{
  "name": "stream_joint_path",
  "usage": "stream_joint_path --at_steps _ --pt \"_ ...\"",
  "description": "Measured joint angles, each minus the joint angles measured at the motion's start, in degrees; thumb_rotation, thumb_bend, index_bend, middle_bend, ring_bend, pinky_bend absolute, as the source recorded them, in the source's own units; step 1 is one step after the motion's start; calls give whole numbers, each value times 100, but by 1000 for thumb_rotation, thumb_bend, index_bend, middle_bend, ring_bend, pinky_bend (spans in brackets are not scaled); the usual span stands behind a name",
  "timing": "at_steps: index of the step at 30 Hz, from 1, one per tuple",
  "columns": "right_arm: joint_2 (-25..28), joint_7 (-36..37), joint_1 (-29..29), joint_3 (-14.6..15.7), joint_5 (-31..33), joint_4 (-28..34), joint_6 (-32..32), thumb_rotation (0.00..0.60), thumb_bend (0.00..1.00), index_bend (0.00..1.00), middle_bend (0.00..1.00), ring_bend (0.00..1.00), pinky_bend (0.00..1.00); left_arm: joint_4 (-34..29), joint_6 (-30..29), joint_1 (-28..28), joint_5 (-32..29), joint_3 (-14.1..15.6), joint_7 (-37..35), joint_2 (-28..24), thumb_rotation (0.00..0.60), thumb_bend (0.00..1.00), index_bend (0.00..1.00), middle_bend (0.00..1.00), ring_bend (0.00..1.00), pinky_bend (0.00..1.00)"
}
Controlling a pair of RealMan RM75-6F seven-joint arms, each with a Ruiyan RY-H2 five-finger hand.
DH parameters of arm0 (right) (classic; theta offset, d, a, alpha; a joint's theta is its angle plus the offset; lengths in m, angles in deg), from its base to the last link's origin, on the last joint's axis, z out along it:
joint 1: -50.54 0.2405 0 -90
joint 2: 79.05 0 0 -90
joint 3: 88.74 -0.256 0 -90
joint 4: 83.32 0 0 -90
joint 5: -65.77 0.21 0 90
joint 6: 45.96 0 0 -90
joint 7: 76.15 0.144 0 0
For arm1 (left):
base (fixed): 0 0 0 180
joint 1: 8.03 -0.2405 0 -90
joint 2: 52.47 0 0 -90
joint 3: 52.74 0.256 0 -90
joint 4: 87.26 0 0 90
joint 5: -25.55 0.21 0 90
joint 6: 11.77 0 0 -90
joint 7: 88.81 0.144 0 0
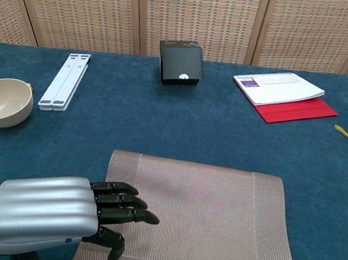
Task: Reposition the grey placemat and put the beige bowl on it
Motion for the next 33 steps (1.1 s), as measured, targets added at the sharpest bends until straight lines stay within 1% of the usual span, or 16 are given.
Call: stream_joint_path --at_steps 7,16,21,30,33 --pt "10 28 0 2 -6 -5 -11 600 0 0 0 0 0 -112 85 68 -113 -28 152 34 600 278 400 0 0 0" --pt "23 42 -8 13 -13 3 -24 600 0 0 0 0 0 -151 166 94 -267 10 279 101 600 291 408 0 0 0" --pt "23 44 -9 16 -21 5 -34 600 0 0 0 0 0 -113 167 98 -287 61 317 129 600 360 434 0 0 0" --pt "24 40 -13 23 -28 12 -43 600 0 0 0 0 0 9 154 110 -338 99 265 232 600 373 463 0 0 0" --pt "25 44 -12 24 -26 14 -39 600 0 0 0 0 0 21 145 118 -343 117 244 249 600 413 496 0 0 0"
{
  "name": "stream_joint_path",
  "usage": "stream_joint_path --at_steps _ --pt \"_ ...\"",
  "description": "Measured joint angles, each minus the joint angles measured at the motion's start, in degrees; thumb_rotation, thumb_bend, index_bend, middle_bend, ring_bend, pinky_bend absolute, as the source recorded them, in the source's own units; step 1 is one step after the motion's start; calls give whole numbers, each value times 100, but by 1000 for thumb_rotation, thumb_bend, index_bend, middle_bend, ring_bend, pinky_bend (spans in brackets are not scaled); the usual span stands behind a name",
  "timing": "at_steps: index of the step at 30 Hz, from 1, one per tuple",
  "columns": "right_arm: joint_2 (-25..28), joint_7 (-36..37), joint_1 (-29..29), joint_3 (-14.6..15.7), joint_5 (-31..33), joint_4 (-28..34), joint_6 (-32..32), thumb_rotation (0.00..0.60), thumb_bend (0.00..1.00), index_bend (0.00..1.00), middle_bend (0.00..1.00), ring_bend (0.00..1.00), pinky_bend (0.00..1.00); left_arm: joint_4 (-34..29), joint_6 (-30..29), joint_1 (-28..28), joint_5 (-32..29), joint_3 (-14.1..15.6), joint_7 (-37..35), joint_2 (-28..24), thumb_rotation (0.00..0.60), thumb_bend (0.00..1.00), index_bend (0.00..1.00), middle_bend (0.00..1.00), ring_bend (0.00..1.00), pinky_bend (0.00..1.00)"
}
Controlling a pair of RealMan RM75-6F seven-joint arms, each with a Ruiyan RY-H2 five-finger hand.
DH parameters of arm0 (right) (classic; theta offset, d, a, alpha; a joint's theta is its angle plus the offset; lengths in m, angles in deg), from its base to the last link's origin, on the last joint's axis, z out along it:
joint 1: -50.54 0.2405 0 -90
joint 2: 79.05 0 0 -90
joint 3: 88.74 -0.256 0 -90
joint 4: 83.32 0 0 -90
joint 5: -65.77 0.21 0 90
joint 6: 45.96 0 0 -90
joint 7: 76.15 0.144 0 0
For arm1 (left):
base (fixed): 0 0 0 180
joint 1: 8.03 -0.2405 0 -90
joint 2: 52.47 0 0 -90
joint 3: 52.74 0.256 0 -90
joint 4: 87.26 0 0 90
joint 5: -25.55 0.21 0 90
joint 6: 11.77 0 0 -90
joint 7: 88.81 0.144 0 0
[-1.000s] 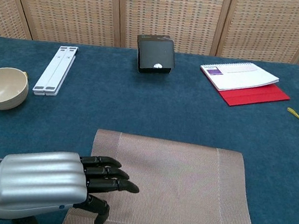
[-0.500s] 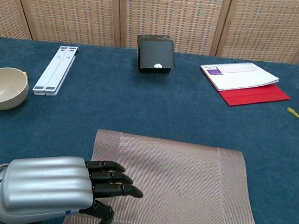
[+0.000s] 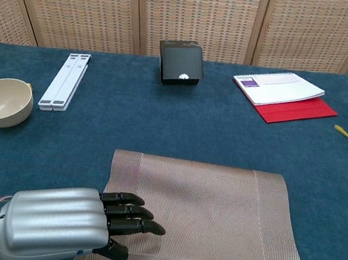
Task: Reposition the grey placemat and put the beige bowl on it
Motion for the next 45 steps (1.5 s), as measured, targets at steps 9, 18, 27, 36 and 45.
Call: stream_joint_path --at_steps 9,18,27,36,45 --pt "9 14 0 7 -5 2 3 600 0 0 0 0 0 46 -20 -2 -50 23 38 40 600 478 515 0 0 0" --pt "11 18 -4 10 -14 9 -12 600 0 0 0 0 0 80 -69 15 -86 12 -11 89 600 515 687 0 0 0" --pt "15 23 -5 14 -22 14 -15 600 0 0 0 0 0 73 -195 44 -211 -164 -205 154 600 530 743 0 0 0" --pt "2 -24 -3 20 -34 19 -19 600 0 0 0 0 0 -266 -173 297 -956 -1147 -425 33 600 549 748 0 0 0" --pt "1 -79 7 -5 35 27 20 600 0 0 0 0 0 -209 536 901 -2651 -2547 -412 -52 600 557 751 0 0 0"
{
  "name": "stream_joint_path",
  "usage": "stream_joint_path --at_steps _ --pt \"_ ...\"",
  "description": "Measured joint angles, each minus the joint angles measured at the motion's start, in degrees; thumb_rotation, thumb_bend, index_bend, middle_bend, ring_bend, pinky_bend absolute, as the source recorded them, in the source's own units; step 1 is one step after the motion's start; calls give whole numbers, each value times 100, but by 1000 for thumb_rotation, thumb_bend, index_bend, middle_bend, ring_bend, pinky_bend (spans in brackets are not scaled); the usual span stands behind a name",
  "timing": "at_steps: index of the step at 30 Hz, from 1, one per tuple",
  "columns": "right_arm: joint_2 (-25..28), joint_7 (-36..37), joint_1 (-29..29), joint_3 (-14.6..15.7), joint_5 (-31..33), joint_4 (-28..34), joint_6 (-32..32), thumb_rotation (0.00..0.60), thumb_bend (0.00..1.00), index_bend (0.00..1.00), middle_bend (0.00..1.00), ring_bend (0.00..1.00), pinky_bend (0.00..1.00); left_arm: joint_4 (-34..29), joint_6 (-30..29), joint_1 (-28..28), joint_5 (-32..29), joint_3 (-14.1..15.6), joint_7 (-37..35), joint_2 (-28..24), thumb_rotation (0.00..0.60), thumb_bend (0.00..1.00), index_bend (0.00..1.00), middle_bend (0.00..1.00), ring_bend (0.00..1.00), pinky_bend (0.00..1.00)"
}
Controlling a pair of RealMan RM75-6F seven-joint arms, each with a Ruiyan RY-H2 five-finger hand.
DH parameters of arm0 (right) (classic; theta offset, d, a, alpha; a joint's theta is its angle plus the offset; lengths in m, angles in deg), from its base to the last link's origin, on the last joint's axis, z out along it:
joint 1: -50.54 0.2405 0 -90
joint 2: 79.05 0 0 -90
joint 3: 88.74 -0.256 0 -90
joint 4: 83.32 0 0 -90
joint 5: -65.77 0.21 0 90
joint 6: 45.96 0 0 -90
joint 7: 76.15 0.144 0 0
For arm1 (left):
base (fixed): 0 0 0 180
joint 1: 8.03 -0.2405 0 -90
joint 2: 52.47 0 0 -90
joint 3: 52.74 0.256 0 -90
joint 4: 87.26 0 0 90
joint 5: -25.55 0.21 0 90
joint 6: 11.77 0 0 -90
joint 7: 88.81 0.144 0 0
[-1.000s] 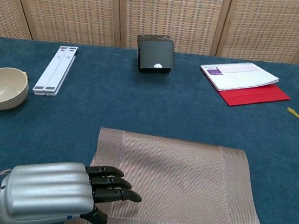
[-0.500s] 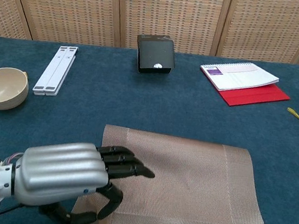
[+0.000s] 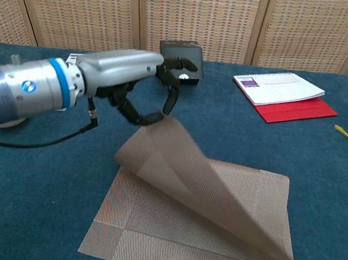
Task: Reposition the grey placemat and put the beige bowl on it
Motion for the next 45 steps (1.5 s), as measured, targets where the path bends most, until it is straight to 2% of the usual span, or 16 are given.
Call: stream_joint_path --at_steps 3,6,12,16,18,19,20,21,23,24,28,34,40,45 --pt "14 15 6 -21 30 11 10 600 0 0 0 0 0 225 311 285 -626 -389 19 54 600 573 752 0 0 0" --pt "41 48 3 -59 77 23 -4 600 0 0 0 0 0 690 512 569 -1061 -637 116 184 600 576 753 0 0 0" --pt "72 81 -9 -93 160 22 2 600 0 0 0 0 0 1872 600 958 -1387 -843 174 571 600 576 754 0 0 0" --pt "78 50 1 -98 203 24 50 600 0 0 0 0 0 2661 476 1101 -1357 -894 -152 865 600 575 752 0 0 0" --pt "74 21 6 -95 207 33 64 600 0 0 0 0 0 3085 429 1184 -1326 -910 -358 1014 600 566 716 0 0 0" --pt "73 7 8 -92 207 38 69 600 0 0 0 0 0 3255 420 1222 -1318 -918 -448 1075 600 545 661 0 0 0" --pt "71 -5 9 -90 206 43 72 600 0 0 0 0 0 3457 412 1274 -1310 -927 -560 1153 600 444 489 0 0 0" --pt "69 -20 10 -87 203 50 74 600 0 0 0 0 0 3588 416 1311 -1308 -930 -634 1201 600 281 275 0 0 0" --pt "65 -45 11 -83 204 58 76 600 0 0 0 0 0 3760 481 1381 -1335 -947 -794 1260 600 46 20 0 0 0" --pt "61 -55 11 -81 206 59 77 600 0 0 0 0 0 3770 506 1393 -1348 -961 -854 1262 600 2 0 0 0 0" --pt "54 -61 15 -70 208 47 99 600 0 0 0 0 0 3608 293 1367 -1263 -1010 -1204 1152 600 0 0 0 0 0" --pt "25 -92 34 -32 134 24 115 600 0 0 0 0 0 2854 -106 1114 -1046 -947 -1340 445 600 0 0 0 0 0" --pt "-14 -95 110 81 -203 -58 131 600 0 30 0 0 0 1384 -325 576 -1142 -819 -774 -732 600 0 0 0 0 0" --pt "-28 168 301 318 -1105 -234 79 600 0 96 0 0 0 -220 -779 -174 -1344 -605 -63 -1907 600 0 0 0 0 0"
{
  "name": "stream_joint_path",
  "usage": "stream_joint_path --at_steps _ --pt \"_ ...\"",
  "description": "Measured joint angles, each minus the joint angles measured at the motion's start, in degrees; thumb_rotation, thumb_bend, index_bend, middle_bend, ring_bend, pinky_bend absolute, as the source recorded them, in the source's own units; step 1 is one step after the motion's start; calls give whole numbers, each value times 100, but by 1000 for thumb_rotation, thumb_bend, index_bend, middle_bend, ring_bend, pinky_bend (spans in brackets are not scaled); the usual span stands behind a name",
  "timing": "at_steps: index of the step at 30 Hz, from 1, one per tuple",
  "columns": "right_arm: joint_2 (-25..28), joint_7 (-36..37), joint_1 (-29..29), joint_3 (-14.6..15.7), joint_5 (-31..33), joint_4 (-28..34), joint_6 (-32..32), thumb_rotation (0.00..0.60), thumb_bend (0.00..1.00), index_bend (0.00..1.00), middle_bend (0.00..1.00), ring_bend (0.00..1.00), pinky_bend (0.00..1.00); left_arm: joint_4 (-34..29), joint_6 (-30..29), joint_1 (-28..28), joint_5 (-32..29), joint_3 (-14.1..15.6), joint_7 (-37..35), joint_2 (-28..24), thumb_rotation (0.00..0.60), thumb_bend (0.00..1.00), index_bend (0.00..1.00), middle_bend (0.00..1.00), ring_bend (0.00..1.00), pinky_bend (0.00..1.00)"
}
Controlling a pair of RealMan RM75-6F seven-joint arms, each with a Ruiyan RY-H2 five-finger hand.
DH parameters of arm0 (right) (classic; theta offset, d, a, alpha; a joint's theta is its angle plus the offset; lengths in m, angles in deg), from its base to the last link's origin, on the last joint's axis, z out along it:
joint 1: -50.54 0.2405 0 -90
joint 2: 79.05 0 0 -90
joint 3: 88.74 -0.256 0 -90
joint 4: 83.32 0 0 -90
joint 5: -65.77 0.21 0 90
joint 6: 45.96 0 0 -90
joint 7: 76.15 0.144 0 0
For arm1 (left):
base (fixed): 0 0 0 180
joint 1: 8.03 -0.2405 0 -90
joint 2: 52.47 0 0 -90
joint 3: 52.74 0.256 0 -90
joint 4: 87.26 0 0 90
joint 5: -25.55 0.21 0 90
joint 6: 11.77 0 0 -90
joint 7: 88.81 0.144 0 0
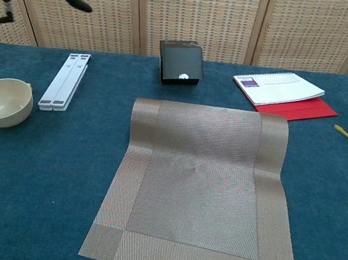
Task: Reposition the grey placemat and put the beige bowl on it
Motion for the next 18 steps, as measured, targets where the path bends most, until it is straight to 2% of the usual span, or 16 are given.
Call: stream_joint_path --at_steps 5,8,12,18 --pt "26 138 446 302 -1162 -170 80 600 0 153 0 0 0 -1227 -861 -1009 -157 395 552 -876 600 0 0 0 0 0" --pt "46 141 855 489 -1832 -142 270 600 0 181 0 0 0 -1632 -1306 -1418 -213 638 819 -1039 600 0 0 0 0 0" --pt "-54 27 1420 671 -2402 -55 772 600 0 205 0 0 0 -1884 -1734 -1794 -151 865 898 -1086 600 0 0 0 0 0" --pt "-368 -253 1981 806 -2722 127 1698 600 0 219 0 0 0 -2024 -2127 -2206 208 1140 710 -1057 600 0 0 0 0 0"
